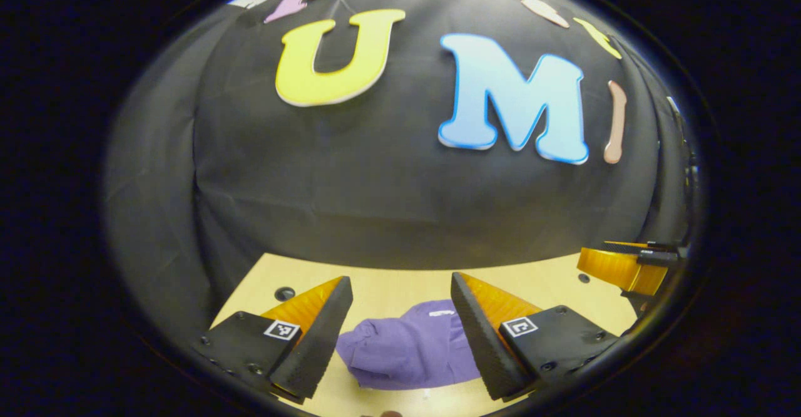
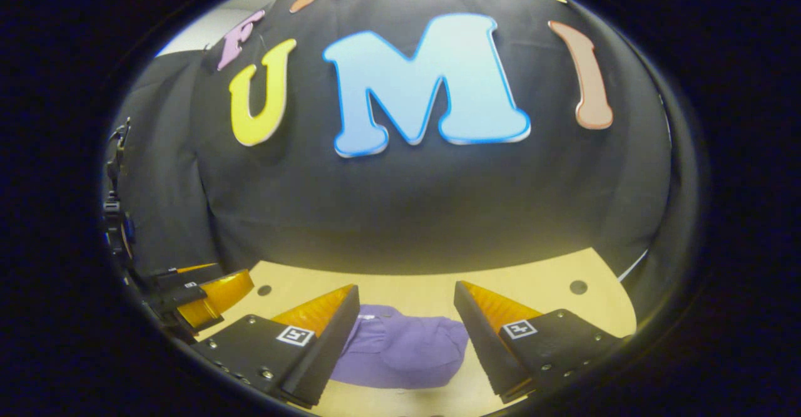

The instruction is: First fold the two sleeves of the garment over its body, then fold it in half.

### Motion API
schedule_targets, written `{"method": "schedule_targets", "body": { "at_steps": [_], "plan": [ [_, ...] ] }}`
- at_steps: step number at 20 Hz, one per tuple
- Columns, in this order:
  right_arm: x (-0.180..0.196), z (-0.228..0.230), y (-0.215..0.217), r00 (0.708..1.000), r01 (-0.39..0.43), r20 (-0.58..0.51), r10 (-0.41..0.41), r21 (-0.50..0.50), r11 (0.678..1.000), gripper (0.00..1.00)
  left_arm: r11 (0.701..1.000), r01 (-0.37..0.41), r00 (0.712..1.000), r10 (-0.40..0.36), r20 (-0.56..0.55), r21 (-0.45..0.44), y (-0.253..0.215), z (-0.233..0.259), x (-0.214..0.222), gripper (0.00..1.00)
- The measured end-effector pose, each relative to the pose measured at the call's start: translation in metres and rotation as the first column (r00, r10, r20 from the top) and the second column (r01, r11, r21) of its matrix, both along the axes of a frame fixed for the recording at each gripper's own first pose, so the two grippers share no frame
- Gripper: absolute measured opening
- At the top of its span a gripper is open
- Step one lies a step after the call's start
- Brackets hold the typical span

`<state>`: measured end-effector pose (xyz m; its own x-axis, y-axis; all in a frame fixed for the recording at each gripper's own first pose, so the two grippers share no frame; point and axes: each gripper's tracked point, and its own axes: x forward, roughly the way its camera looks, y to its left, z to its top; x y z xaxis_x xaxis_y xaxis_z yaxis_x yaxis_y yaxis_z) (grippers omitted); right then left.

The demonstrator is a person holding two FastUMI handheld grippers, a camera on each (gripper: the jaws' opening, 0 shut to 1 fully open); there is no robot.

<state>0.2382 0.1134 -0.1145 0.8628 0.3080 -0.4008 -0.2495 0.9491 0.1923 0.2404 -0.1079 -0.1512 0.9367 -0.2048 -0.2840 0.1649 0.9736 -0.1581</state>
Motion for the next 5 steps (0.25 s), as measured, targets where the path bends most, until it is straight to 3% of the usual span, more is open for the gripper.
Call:
{"method": "schedule_targets", "body": {
  "at_steps": [5],
  "plan": [
    [-0.046, 0.074, -0.007, 0.984, 0.023, 0.174, -0.027, 0.028, 0.999, 0.93, 1.0, -0.015, 0.984, 0.018, 0.178, -0.018, 0.017, 0.084, -0.073, 1.0]
  ]
}}
